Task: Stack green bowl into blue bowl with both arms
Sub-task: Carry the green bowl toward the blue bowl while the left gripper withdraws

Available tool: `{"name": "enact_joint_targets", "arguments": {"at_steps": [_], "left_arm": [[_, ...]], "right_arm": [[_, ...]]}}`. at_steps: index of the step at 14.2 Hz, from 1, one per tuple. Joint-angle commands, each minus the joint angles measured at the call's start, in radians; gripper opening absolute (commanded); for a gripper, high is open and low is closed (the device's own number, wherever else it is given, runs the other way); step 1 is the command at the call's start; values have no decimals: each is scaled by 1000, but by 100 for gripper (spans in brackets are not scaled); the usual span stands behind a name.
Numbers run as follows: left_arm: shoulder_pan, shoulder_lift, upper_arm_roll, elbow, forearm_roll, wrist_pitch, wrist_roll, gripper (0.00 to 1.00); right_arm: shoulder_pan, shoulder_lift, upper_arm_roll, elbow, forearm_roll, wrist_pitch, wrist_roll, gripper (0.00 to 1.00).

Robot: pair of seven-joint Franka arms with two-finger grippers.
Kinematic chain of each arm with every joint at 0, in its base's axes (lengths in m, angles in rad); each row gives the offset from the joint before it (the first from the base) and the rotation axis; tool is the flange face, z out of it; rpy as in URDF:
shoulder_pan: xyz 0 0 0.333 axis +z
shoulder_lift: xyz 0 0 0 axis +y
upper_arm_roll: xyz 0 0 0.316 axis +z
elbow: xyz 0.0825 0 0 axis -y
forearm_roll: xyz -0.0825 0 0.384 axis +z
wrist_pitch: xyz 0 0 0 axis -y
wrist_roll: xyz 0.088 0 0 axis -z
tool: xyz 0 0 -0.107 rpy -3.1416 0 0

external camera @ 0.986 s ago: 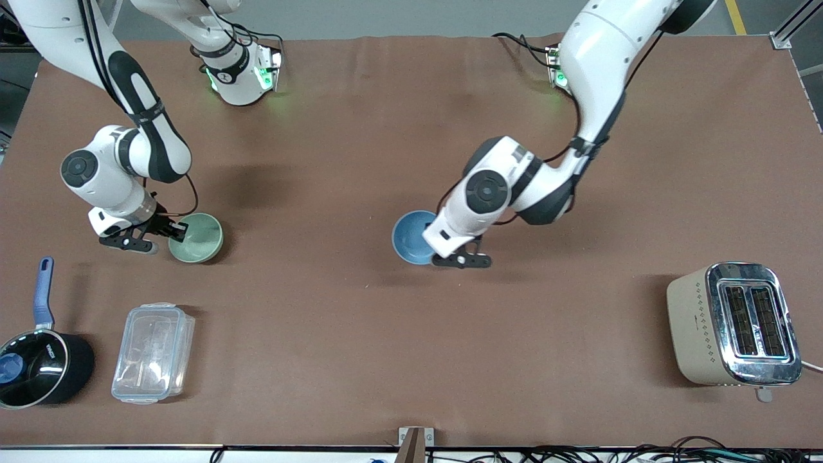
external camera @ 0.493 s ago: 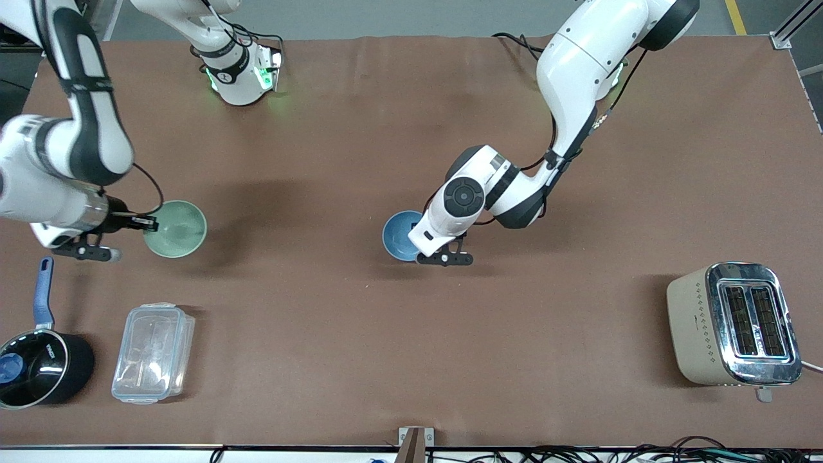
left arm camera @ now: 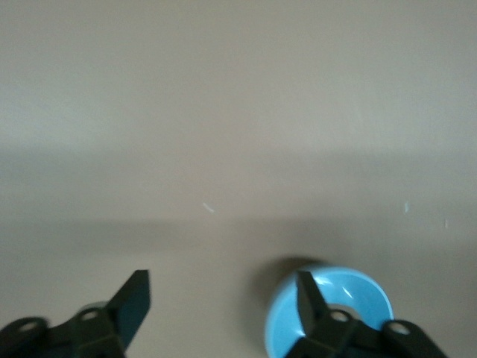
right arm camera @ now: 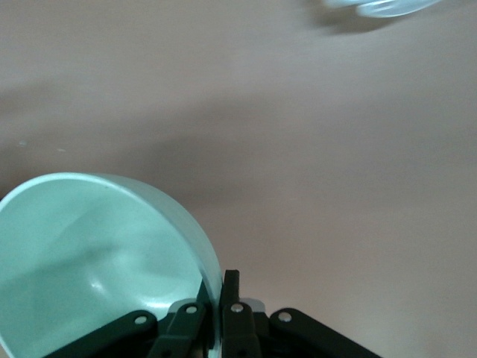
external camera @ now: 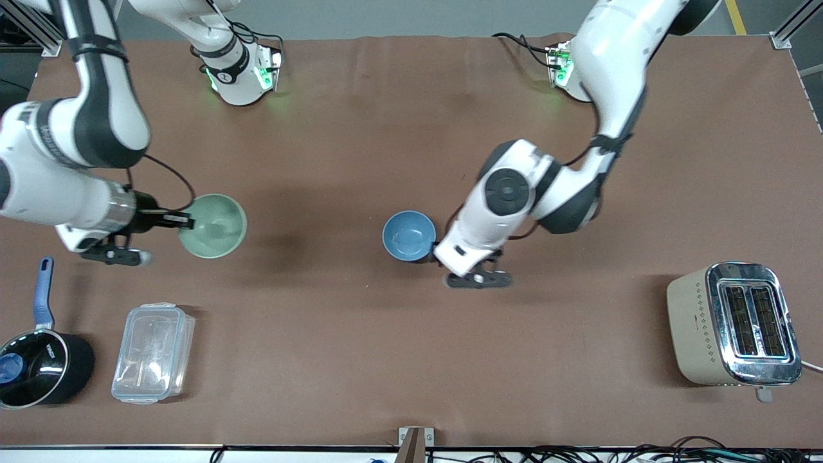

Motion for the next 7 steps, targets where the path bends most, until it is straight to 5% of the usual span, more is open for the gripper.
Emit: {"name": "enact_joint_targets", "arguments": {"at_steps": [1,4,7], "left_arm": [[85,-111,-2,-15,28,-74,87,100],[208,-221,-2,-15,30,-184,165,100],[314,-297,-5,-13,24,-310,274,100]], "right_arm": [[26,35,106,58,11,32,216,0],[101,93,201,63,6,176,465,0],[230,164,221,63,-6,322,692,0]]}}
